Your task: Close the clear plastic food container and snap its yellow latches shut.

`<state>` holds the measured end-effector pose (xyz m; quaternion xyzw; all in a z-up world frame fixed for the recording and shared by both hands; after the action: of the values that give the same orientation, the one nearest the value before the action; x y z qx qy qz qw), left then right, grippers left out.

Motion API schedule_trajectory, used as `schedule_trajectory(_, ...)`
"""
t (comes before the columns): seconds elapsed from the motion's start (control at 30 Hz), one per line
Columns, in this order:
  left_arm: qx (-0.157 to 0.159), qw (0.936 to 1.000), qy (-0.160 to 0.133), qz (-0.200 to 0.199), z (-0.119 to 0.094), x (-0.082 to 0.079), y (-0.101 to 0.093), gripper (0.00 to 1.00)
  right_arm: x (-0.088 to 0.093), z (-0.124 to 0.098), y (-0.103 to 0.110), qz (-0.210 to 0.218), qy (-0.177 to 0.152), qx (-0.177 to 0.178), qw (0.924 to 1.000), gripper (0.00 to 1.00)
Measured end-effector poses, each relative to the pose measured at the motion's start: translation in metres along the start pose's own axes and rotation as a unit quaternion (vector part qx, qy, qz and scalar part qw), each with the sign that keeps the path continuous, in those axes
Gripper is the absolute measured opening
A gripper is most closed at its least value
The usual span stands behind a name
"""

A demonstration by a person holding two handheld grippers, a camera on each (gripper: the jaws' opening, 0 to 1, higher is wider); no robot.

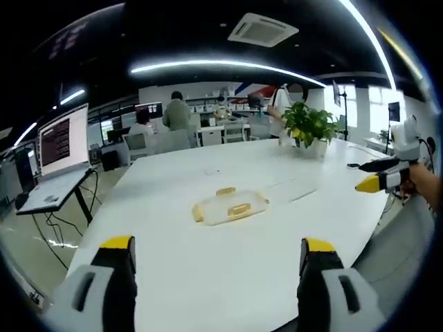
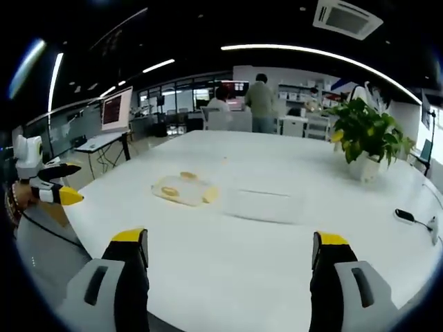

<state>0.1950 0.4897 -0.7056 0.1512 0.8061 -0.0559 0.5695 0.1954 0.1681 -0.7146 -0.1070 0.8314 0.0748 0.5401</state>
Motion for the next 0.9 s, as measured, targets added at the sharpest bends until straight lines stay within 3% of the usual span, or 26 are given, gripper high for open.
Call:
schedule_trajectory(0.2,-0.007,1.0000,0.002,-0.003,-0.0002,0.0010,0.0028,0.96,0.0040,0.0013,0.0020,-0.003,0.012,-0.006,0.9999,0.96)
schedule_trajectory(0.43,0.001,1.0000,0.007,0.001,0.0008,0.0027,-0.0002,0.96,0.0019,0.0007,0.0005,-0.004,0.006,-0.002,1.0000,0.96)
schedule_trajectory(0.53,0.003,0.9997,0.024,0.007,0.0032,0.0085,-0.0018,0.96,0.0002,0.0001,-0.0006,0.000,0.000,-0.001,1.0000,0.96)
schedule_trajectory(0.9,0.006,0.9996,0.025,0.012,0.0019,0.0087,-0.0022,0.94,0.0022,0.0006,0.0008,-0.007,0.008,-0.002,0.9999,0.95)
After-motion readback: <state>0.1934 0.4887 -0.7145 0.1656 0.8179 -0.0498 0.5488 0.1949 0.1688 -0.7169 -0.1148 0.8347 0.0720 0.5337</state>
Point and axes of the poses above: the point that each gripper's makers call its tool centre point, and the gripper's own axes: z roughly forward along the fingers, y roughly to its left, x roughly out of its underside, the point moved 1 cm from there along -z, roughly backward along the fingers, and after that the axes turned 1 degree about x, right-handed, at the moved point
